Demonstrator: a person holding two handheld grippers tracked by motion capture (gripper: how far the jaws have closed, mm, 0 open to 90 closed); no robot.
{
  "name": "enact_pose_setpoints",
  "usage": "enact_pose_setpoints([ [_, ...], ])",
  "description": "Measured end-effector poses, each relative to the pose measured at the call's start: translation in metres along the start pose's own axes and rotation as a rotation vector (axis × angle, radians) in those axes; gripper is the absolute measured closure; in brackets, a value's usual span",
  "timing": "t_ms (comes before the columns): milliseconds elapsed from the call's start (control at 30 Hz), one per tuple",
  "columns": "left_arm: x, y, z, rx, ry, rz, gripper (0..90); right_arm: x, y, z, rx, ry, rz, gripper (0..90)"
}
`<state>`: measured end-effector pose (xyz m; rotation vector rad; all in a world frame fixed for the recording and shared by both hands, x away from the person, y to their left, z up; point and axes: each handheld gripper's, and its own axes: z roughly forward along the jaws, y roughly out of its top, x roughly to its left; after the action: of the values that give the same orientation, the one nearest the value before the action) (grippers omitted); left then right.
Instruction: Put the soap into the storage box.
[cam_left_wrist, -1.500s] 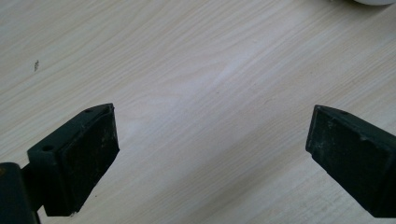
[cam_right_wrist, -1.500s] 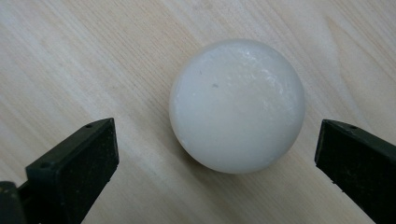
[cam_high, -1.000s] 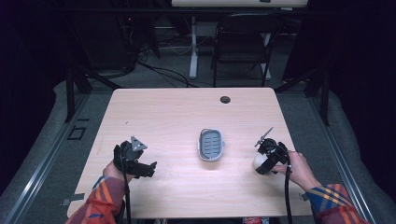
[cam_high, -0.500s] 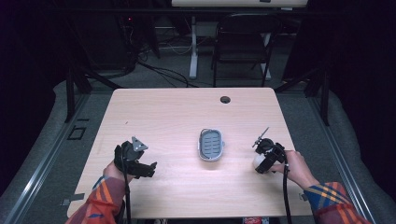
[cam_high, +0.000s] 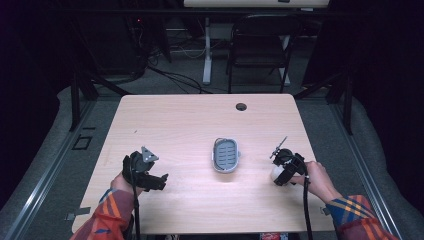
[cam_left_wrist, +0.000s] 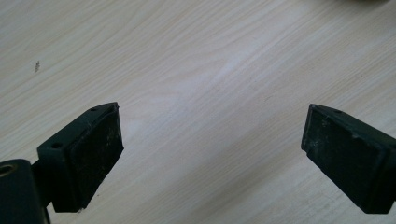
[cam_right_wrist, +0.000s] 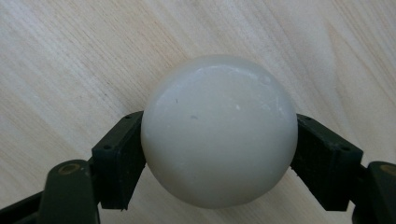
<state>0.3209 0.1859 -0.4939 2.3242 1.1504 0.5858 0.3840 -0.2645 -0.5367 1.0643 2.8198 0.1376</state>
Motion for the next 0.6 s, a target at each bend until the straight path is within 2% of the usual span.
enact_pose_setpoints([
  [33,0.0000,0.0000,-0.0001,0.000,0.000,0.000,5.4,0.0011,-0.0007,0.0003,-0.016,0.001,0.014,23.7],
  [233,0.0000,0.0000,0.0002,0.001,-0.001,0.001,5.4,0.0003,-0.0008,-0.0027,-0.020,-0.003,0.006,23.8],
  [367,-0.0001,0.0000,-0.0001,0.001,-0.001,0.002,5.5,0.0007,-0.0002,-0.0044,-0.005,-0.007,-0.001,23.9],
  [400,-0.0002,-0.0001,-0.0002,0.000,0.000,0.001,5.5,0.0027,-0.0008,-0.0029,-0.029,0.004,0.014,23.8],
  [467,-0.0003,0.0000,-0.0001,0.001,0.000,0.003,5.5,0.0032,-0.0002,-0.0044,-0.017,-0.005,0.003,23.9],
  [533,-0.0003,-0.0001,0.0000,-0.002,0.000,0.004,5.5,0.0036,-0.0001,-0.0047,-0.026,-0.004,-0.003,23.9],
  [600,-0.0002,-0.0001,-0.0003,-0.001,-0.001,0.007,5.5,0.0046,0.0000,-0.0049,-0.032,0.005,0.007,23.9],
])
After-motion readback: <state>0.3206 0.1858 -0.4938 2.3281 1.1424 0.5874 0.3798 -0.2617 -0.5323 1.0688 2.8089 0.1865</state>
